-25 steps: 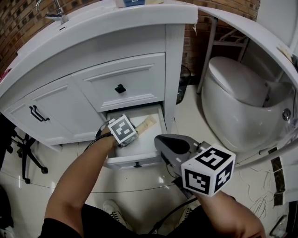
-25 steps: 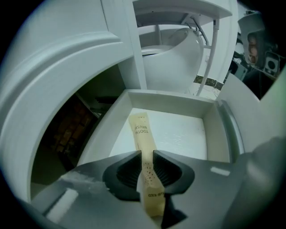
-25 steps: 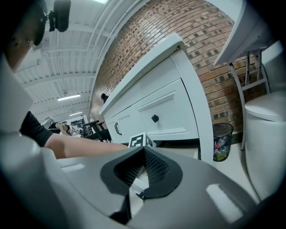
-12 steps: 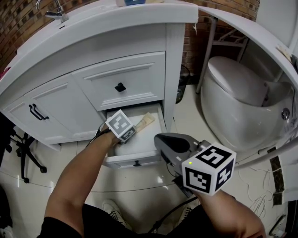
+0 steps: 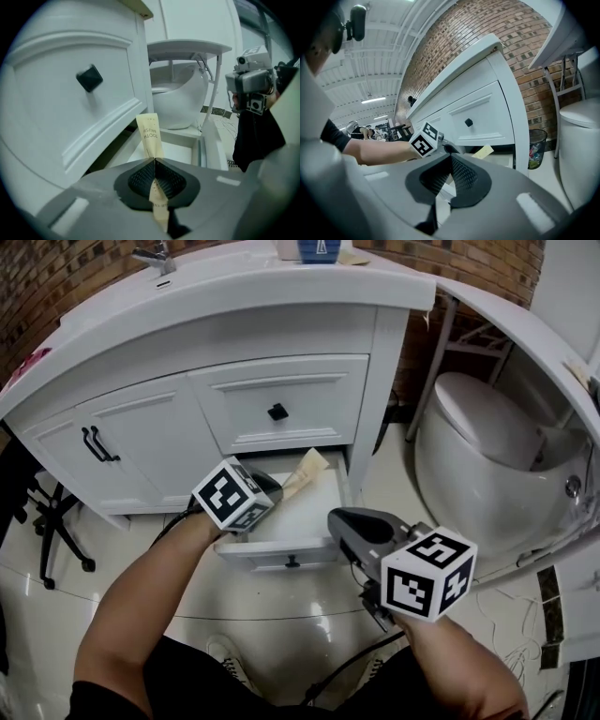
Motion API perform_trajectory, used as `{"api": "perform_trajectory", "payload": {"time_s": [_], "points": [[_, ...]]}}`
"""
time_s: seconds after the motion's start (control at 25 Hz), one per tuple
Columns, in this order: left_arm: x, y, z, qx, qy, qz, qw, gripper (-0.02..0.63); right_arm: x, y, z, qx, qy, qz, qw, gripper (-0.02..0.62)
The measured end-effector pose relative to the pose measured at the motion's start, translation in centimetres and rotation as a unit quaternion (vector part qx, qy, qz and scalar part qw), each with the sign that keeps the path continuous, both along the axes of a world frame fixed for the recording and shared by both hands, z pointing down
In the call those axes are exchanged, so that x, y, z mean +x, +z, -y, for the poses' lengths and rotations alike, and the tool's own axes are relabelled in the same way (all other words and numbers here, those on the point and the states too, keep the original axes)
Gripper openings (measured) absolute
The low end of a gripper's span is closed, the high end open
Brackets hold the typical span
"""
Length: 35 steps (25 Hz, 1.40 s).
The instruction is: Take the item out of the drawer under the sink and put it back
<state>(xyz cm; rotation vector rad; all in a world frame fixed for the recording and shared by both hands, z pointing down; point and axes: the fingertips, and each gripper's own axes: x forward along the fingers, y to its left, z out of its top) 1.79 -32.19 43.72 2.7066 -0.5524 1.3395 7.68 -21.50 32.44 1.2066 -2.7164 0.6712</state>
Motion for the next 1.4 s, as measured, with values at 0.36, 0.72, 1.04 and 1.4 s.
{"api": "perform_trajectory", "payload": {"time_s": [0.36, 0.72, 1.04, 1.4], "points": [[-5.3, -12.3, -4.5, 0.109, -0.065, -0.17, 0.9773, 0.009, -2.1, -0.1, -1.3, 0.003, -0.027, -0.003, 1.0, 0.003], [-8.1, -15.2, -10.6, 0.055, -0.108, -0.295, 0.9479, 0.009, -2.6, -0.3, -1.2, 0.008, -0.031, 0.0, 0.999, 0.003], [-9.4, -13.6, -13.2, 0.031, -0.108, -0.293, 0.9495, 0.009, -2.5, 0.1, -2.2, 0.003, -0.04, -0.008, 0.999, 0.003], [-9.7, -13.5, -12.8, 0.025, -0.117, -0.302, 0.9457, 0.009, -2.8, 0.3, -2.3, 0.003, -0.04, -0.013, 0.999, 0.003]]}}
